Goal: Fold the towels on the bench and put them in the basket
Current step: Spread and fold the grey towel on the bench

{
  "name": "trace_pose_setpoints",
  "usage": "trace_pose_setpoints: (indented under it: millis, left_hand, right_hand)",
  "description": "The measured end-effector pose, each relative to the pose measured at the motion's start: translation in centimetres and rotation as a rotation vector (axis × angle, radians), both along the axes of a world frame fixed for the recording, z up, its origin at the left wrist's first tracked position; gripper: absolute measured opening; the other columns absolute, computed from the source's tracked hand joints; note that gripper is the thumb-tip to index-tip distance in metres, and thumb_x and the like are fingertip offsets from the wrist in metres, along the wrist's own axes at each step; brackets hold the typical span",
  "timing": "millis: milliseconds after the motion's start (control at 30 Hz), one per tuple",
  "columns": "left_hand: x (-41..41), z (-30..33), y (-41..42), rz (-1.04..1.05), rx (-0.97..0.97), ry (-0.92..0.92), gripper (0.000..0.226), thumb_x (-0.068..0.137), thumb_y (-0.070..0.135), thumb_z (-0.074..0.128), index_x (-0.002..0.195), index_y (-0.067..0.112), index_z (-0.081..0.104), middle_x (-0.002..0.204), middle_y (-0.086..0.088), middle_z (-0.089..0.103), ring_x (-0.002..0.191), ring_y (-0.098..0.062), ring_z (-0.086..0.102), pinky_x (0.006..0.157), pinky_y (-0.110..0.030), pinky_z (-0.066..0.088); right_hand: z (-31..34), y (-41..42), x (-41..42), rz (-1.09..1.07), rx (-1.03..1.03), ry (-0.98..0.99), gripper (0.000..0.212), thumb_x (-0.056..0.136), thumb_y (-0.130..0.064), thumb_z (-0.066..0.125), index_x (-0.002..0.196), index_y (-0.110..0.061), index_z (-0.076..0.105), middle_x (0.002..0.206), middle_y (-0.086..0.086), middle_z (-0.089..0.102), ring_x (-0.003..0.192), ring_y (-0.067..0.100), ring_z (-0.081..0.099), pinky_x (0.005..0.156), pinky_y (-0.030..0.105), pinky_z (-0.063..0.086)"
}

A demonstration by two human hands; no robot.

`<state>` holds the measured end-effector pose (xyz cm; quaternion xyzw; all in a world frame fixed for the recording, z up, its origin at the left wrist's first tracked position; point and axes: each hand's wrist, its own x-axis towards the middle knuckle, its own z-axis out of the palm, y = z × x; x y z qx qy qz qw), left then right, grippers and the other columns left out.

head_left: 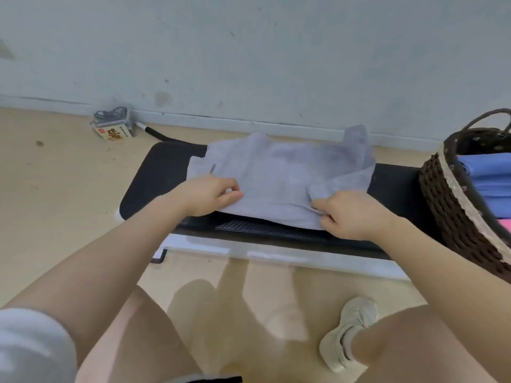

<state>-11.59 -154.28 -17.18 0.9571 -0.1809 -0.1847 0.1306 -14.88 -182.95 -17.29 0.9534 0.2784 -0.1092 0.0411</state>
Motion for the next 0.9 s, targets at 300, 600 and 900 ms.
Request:
trace_pose_setpoints:
  millis: [300, 600, 900]
  left_hand:
    - [-6.3, -3.8, 0.5, 0.119, 0.168, -0.031, 0.036, 0.096, 0.034, 0.039, 0.129, 0.018, 0.042, 0.101, -0.007, 0.060, 0.084, -0.025, 0.050, 0.064, -0.031, 0.037]
    - [-1.7, -5.7, 4.0, 0.492, -0.073, -0.236, 0.054, 0.091, 0.044, 0.049, 0.136, 0.017, 0.036, 0.137, -0.009, 0.039, 0.118, -0.030, 0.044, 0.088, -0.043, 0.047]
    - [2.4, -6.9, 5.6, 0.467, -0.228, -0.220, 0.024, 0.078, 0.028, 0.058, 0.095, 0.012, 0.055, 0.089, -0.003, 0.053, 0.078, -0.023, 0.052, 0.056, -0.028, 0.035]
  right_hand:
    - [-2.8, 3.0, -3.7, -0.096, -0.118, 0.182, 0.023, 0.094, -0.039, 0.039, 0.087, -0.020, 0.049, 0.079, 0.000, 0.051, 0.081, 0.023, 0.049, 0.061, 0.029, 0.032]
    - [-1.5, 14.2, 3.4, -0.121, 0.320, 0.073, 0.030, 0.098, -0.022, 0.038, 0.121, -0.016, 0.055, 0.128, 0.007, 0.048, 0.114, 0.028, 0.051, 0.091, 0.037, 0.044]
    - [-2.9, 23.7, 11.7, 0.043, 0.476, 0.366, 0.051, 0.091, 0.008, 0.034, 0.136, -0.012, 0.046, 0.137, 0.008, 0.052, 0.127, 0.020, 0.047, 0.102, 0.019, 0.032]
